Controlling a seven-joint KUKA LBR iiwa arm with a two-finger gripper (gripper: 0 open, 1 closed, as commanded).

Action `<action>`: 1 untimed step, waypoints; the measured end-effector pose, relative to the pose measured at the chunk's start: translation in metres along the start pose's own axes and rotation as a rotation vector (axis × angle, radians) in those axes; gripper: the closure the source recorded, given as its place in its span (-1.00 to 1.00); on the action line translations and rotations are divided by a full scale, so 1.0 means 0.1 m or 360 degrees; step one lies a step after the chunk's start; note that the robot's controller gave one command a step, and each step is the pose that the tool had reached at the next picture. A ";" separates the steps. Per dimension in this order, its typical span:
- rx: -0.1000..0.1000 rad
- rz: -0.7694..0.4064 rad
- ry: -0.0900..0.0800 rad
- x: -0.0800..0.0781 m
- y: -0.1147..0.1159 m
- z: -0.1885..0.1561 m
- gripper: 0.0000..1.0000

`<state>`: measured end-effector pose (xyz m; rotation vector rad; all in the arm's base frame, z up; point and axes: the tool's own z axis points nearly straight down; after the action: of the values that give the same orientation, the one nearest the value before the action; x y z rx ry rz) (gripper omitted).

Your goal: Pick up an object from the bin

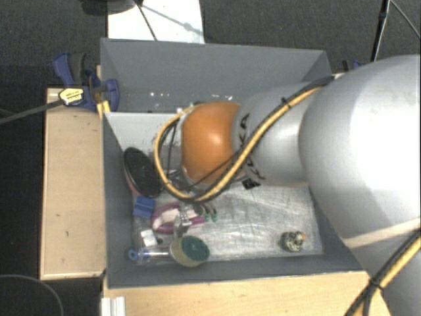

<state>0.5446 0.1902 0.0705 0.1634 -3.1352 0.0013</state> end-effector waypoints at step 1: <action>0.0000 0.0011 -0.0005 -0.01 0.00 -0.04 1.00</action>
Offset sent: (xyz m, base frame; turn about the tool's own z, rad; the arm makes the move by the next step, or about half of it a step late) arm 0.0000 0.0000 0.0000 0.0000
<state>0.5454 0.1899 0.0743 0.1529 -3.1387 0.0007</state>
